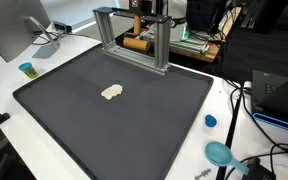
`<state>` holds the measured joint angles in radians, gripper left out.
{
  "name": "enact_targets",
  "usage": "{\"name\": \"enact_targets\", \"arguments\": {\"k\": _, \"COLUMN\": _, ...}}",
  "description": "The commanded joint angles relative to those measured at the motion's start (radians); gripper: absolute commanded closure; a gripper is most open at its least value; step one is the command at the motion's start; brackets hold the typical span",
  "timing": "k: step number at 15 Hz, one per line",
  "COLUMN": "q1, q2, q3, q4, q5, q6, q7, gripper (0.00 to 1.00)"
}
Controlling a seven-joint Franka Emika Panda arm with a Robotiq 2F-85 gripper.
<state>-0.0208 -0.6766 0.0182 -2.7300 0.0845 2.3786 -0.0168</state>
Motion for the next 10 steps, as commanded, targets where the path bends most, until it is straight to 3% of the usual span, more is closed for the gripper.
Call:
{"name": "enact_targets", "arguments": {"k": 1, "q1": 0.005, "q2": 0.001, "q3": -0.033, "q4": 0.024, "q5": -0.050, "q6": -0.065, "q7": -0.053, "gripper": 0.78}}
{"name": "enact_targets", "arguments": {"k": 10, "q1": -0.004, "q2": -0.041, "q3": -0.082, "q4": 0.019, "q5": -0.069, "q6": -0.189, "q7": -0.093, "gripper": 0.78}}
